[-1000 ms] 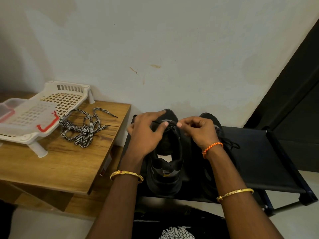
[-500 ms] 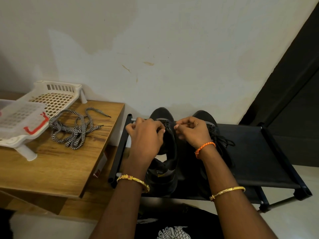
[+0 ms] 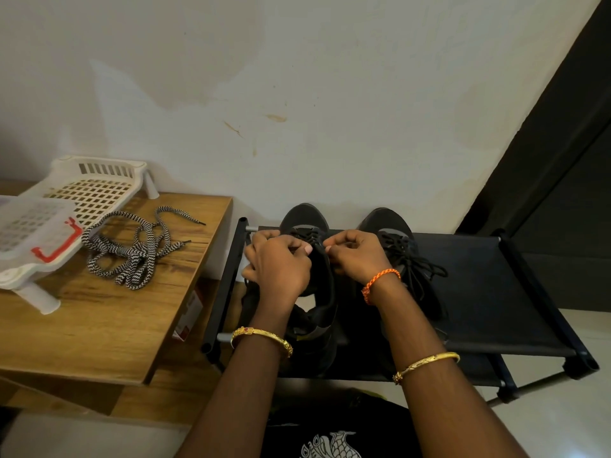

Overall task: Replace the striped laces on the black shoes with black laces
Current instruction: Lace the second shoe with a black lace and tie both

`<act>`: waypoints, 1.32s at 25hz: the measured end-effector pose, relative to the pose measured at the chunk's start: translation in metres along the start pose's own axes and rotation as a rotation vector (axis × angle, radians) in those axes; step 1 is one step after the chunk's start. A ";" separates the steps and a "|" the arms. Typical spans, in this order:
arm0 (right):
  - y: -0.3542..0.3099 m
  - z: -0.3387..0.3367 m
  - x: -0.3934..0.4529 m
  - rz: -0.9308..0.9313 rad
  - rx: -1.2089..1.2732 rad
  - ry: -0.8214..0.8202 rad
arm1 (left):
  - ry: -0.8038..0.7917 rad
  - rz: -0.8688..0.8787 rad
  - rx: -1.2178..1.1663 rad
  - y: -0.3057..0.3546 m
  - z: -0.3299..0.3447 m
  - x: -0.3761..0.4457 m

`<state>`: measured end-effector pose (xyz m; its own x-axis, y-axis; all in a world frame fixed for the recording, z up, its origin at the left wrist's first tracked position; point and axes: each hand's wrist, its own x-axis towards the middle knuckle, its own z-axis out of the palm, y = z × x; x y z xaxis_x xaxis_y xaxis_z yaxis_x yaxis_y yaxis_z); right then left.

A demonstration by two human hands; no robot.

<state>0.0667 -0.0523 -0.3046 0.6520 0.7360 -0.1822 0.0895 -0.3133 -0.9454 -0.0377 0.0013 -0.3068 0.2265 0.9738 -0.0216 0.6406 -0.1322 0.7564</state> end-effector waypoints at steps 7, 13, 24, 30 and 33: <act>-0.002 -0.005 -0.002 0.009 0.030 -0.088 | -0.042 -0.210 -0.102 0.000 0.014 0.009; -0.001 -0.009 0.000 -0.043 0.030 -0.141 | -0.125 -0.186 -0.356 -0.005 0.015 0.011; 0.005 -0.005 0.004 -0.082 -0.113 -0.093 | -0.098 -0.128 -0.413 -0.007 0.013 0.006; 0.006 0.005 0.008 -0.061 -0.158 -0.030 | -0.098 -0.099 -0.411 -0.007 0.014 0.007; 0.004 0.001 0.009 -0.049 -0.130 0.060 | -0.070 -0.073 -0.425 -0.009 0.008 0.004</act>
<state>0.0722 -0.0464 -0.3102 0.6879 0.7163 -0.1169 0.2162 -0.3560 -0.9092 -0.0368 0.0048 -0.3192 0.2507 0.9608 -0.1181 0.3008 0.0387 0.9529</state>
